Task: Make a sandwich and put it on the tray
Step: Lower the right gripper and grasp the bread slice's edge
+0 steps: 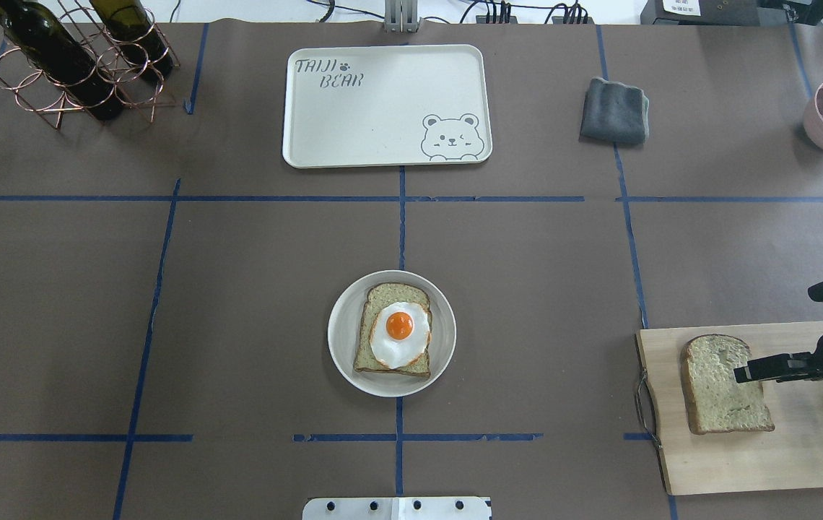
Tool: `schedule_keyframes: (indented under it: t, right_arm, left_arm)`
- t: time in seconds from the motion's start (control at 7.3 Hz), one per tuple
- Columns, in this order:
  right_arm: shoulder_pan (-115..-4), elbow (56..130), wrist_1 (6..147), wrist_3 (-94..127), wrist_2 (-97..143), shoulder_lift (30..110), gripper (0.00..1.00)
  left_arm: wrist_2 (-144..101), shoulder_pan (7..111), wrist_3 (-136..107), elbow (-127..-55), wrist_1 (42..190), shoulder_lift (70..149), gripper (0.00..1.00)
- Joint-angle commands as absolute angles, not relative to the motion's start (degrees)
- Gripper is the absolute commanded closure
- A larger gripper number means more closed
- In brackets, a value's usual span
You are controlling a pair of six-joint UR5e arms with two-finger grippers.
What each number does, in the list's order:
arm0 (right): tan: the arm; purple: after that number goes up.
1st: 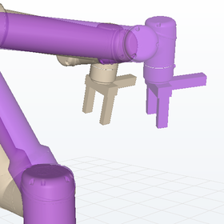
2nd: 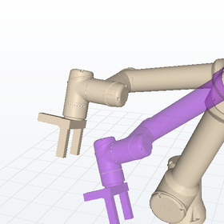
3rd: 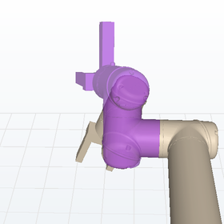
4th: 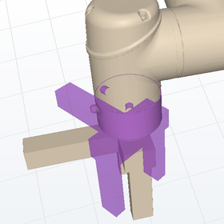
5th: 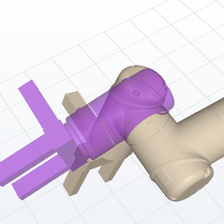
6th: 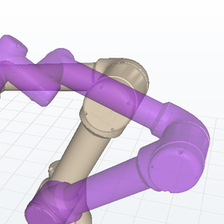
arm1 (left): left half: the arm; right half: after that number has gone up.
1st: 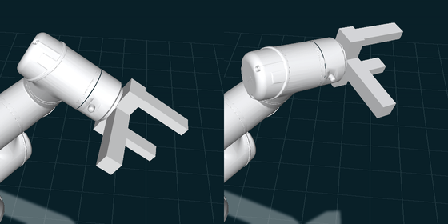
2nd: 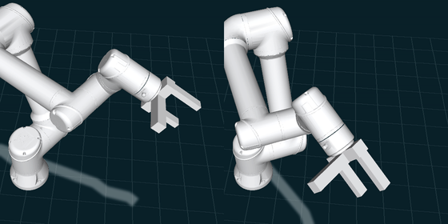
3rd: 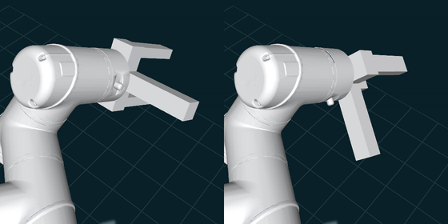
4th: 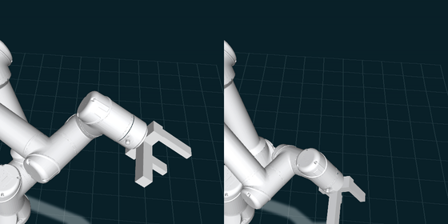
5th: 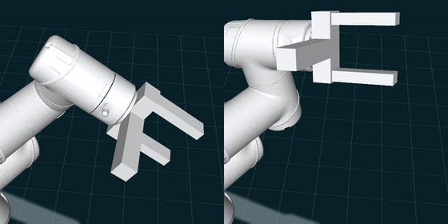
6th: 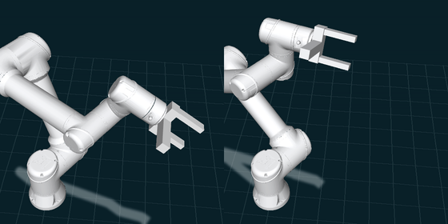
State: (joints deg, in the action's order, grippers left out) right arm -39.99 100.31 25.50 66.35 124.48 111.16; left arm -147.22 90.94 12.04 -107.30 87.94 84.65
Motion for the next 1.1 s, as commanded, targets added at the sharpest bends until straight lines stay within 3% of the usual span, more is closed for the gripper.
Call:
schedule_keyframes:
  t: [0.0,0.27,0.41,0.96]
  right_arm:
    - [-39.55,100.72,25.23,67.58,124.63,111.09,0.68]
    - [-39.46,101.6,25.22,67.76,124.63,111.36,0.93]
    - [-39.46,101.69,25.14,67.76,124.72,111.44,1.0]
    - [-39.55,102.13,18.75,67.85,124.8,112.58,1.0]
  left_arm:
    - [-147.22,90.97,12.04,-107.84,87.98,83.5,0.0]
    - [-147.22,91.05,12.04,-107.84,87.98,83.41,0.0]
    - [-147.3,91.05,12.13,-107.84,87.98,83.41,0.0]
    - [-151.84,90.97,12.04,-108.63,88.07,83.58,0.0]
